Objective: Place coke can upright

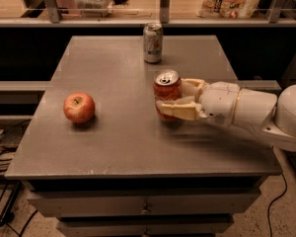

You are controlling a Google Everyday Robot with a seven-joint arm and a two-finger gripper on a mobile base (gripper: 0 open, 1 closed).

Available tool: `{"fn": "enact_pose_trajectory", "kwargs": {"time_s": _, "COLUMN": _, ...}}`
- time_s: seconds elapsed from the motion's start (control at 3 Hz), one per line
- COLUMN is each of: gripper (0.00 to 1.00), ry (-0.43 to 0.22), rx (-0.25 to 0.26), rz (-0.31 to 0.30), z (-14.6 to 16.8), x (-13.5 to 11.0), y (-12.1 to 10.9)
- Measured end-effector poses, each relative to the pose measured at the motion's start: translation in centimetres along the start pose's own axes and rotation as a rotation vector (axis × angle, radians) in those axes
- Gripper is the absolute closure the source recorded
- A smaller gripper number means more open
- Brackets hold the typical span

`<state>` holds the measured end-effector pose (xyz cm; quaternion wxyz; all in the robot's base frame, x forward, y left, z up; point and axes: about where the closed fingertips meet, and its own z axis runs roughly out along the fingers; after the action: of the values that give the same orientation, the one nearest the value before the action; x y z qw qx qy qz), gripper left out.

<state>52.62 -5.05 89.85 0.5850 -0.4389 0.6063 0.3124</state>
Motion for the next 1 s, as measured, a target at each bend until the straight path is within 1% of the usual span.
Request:
{"fn": "enact_pose_trajectory", "kwargs": {"time_s": 0.33, "gripper": 0.59, "ry": 0.004, "rx": 0.019, "rz": 0.023, "z": -0.10, "x": 1.10, "y": 0.15}}
{"fn": "enact_pose_trajectory", "kwargs": {"time_s": 1.0, "gripper": 0.13, "ry": 0.021, "rx": 0.039, "rz": 0.055, "z": -0.55, "x": 2.09, "y": 0.67}}
